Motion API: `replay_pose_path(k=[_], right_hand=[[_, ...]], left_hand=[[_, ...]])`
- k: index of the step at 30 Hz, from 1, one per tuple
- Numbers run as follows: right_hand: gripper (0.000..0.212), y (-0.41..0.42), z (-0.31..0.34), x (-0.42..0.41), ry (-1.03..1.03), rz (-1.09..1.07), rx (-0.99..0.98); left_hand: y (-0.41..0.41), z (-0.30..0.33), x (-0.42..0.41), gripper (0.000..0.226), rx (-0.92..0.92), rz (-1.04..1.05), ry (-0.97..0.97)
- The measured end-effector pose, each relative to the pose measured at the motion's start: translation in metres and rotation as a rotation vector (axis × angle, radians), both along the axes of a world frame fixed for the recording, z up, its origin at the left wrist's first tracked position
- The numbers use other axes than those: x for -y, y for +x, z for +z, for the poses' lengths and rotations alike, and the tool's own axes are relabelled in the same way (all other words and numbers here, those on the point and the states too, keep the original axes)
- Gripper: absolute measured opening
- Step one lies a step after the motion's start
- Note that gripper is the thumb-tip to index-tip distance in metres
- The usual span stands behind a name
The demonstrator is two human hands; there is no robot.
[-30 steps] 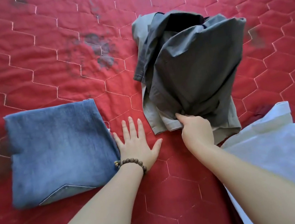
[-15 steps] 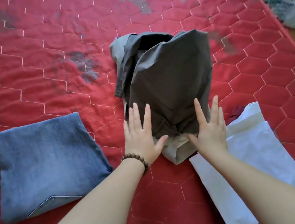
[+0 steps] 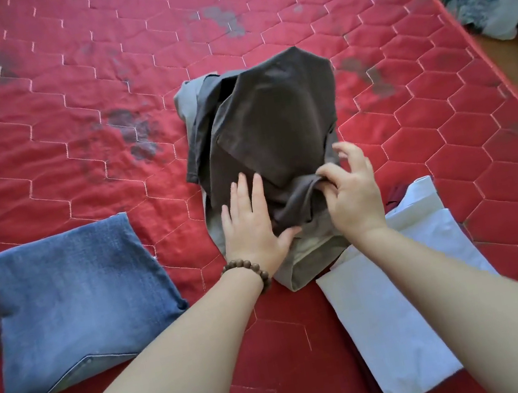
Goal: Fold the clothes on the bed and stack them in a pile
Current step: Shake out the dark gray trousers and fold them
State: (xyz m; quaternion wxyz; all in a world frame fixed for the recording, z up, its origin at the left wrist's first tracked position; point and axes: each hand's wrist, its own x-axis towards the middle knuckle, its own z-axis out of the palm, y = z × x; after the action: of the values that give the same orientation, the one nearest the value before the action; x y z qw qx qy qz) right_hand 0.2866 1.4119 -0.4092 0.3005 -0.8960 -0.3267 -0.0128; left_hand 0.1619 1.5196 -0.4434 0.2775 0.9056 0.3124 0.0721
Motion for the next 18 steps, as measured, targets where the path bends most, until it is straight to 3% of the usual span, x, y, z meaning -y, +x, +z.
replay_pose_path(k=[4, 10, 18], right_hand=[[0.013, 0.008, 0.078, -0.019, 0.097, 0.126, -0.018], [0.011, 0.010, 0.213, -0.042, 0.211, 0.129, 0.042], [0.012, -0.012, 0.383, -0.061, 0.383, 0.139, 0.143]], left_hand=[[0.010, 0.066, -0.003, 0.088, 0.163, -0.011, -0.035], [0.016, 0.195, -0.026, 0.016, 0.312, 0.017, 0.069], [-0.010, 0.377, -0.077, 0.013, 0.505, 0.024, 0.249]])
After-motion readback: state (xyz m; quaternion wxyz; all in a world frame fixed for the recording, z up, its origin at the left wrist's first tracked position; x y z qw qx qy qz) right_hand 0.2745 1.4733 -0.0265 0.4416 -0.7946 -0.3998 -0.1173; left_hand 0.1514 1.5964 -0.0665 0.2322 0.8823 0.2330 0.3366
